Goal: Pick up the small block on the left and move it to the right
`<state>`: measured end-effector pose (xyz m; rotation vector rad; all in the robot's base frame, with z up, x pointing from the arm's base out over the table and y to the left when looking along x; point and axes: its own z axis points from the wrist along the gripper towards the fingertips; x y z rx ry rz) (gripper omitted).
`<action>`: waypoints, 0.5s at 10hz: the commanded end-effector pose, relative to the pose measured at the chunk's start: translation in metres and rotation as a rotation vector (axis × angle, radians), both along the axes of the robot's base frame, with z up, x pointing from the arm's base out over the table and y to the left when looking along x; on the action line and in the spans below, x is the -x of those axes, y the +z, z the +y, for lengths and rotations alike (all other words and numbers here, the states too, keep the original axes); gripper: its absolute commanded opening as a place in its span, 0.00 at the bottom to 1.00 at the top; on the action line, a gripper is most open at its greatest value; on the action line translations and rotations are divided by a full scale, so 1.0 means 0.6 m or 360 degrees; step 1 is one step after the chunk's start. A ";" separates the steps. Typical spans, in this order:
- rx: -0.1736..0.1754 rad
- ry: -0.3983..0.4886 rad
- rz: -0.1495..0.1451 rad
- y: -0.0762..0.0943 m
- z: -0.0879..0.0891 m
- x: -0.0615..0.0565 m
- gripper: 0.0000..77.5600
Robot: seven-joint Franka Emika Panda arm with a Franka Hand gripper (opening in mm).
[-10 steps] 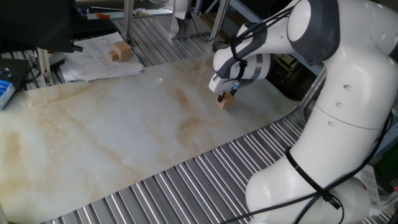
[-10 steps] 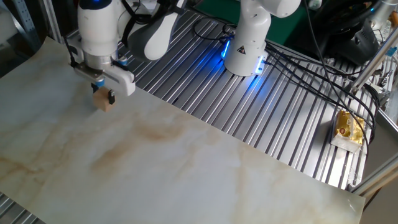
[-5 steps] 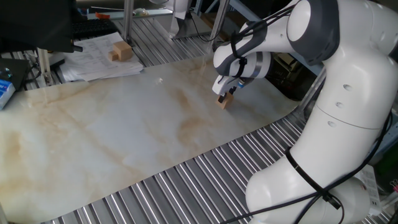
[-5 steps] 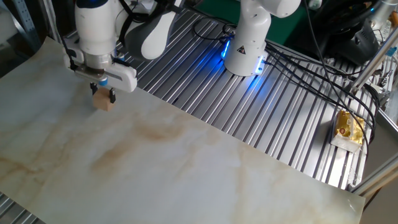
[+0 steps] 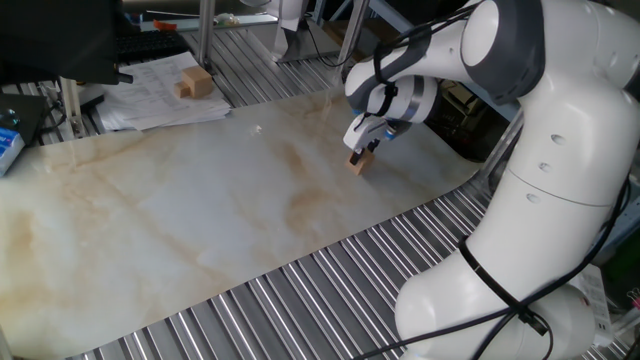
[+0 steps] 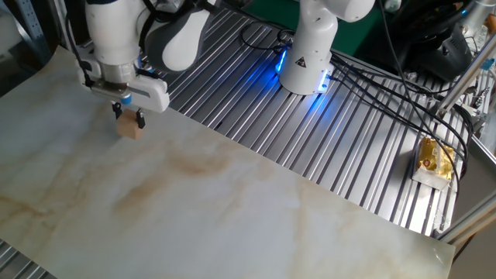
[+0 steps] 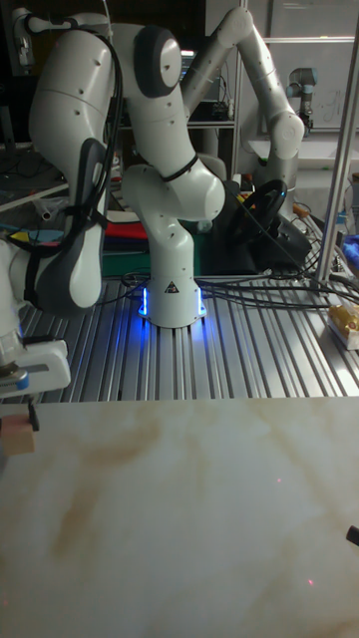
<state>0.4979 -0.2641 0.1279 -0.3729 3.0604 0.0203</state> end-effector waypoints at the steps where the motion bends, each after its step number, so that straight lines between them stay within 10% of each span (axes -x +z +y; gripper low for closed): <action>1: 0.0048 -0.0015 -0.0021 0.003 -0.001 -0.001 0.02; 5: 0.0058 -0.0185 0.0007 0.003 -0.002 -0.001 0.02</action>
